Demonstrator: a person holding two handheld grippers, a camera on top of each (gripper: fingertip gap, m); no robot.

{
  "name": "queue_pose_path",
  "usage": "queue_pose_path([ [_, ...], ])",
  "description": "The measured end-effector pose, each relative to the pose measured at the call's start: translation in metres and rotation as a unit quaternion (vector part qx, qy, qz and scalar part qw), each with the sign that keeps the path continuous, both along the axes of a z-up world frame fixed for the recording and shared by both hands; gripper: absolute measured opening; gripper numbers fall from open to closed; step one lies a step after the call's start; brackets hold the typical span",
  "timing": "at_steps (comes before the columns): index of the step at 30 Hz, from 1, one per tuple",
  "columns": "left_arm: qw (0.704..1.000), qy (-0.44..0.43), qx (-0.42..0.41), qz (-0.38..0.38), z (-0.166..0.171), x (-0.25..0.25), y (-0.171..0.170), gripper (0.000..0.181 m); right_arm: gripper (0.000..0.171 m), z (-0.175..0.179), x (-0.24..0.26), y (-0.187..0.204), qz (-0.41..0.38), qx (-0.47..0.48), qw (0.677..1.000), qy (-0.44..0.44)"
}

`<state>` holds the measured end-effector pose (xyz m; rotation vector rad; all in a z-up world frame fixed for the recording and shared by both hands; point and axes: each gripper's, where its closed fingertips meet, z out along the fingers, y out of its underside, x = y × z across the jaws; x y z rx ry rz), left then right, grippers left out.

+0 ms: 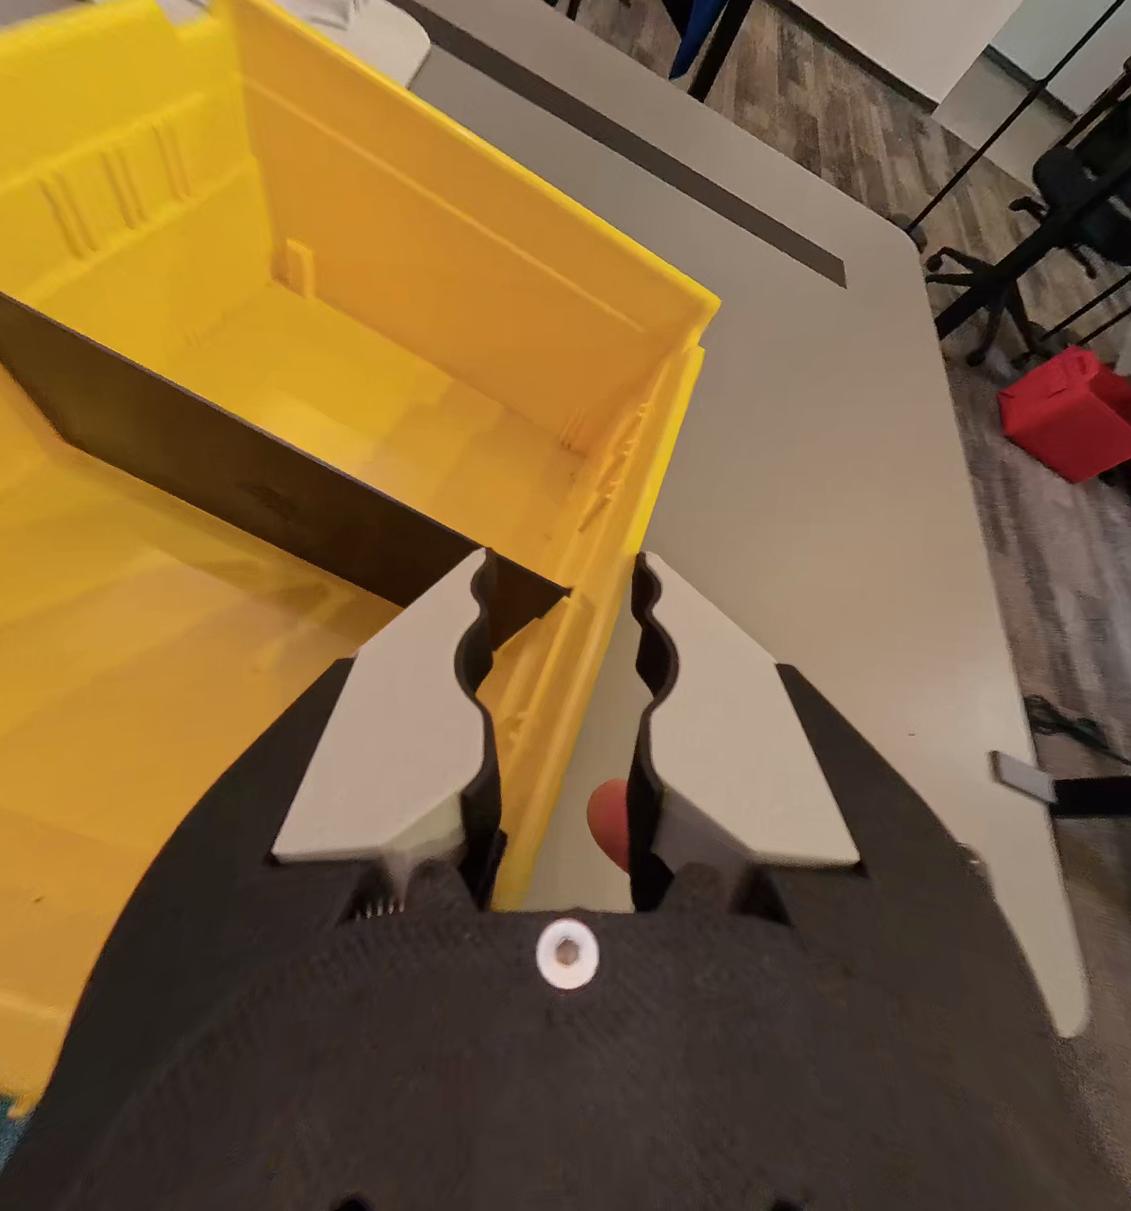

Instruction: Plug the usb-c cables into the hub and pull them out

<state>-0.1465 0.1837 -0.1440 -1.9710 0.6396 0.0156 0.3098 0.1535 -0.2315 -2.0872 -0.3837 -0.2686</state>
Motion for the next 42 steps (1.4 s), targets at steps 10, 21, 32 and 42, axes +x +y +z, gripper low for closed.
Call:
queue_pose_path([
  [10, 0.970, 0.094, -0.075, 0.213, -0.065, -0.198, -0.039, 0.083, 0.015, 0.002, 0.048, 0.028, 0.010, -0.029, 0.996, -0.087],
  [21, 0.977, -0.084, -0.097, 0.167, -0.062, -0.191, -0.046, 0.085, 0.014, 0.001, 0.074, 0.046, 0.001, -0.044, 0.992, -0.116],
  [32, 0.975, -0.125, -0.119, 0.138, -0.084, -0.173, -0.047, 0.069, 0.016, 0.001, 0.083, 0.053, -0.008, -0.045, 0.990, -0.134],
  [42, 0.979, -0.070, -0.155, 0.113, -0.111, -0.144, -0.053, 0.054, 0.017, 0.001, 0.096, 0.061, -0.019, -0.047, 0.988, -0.146],
])
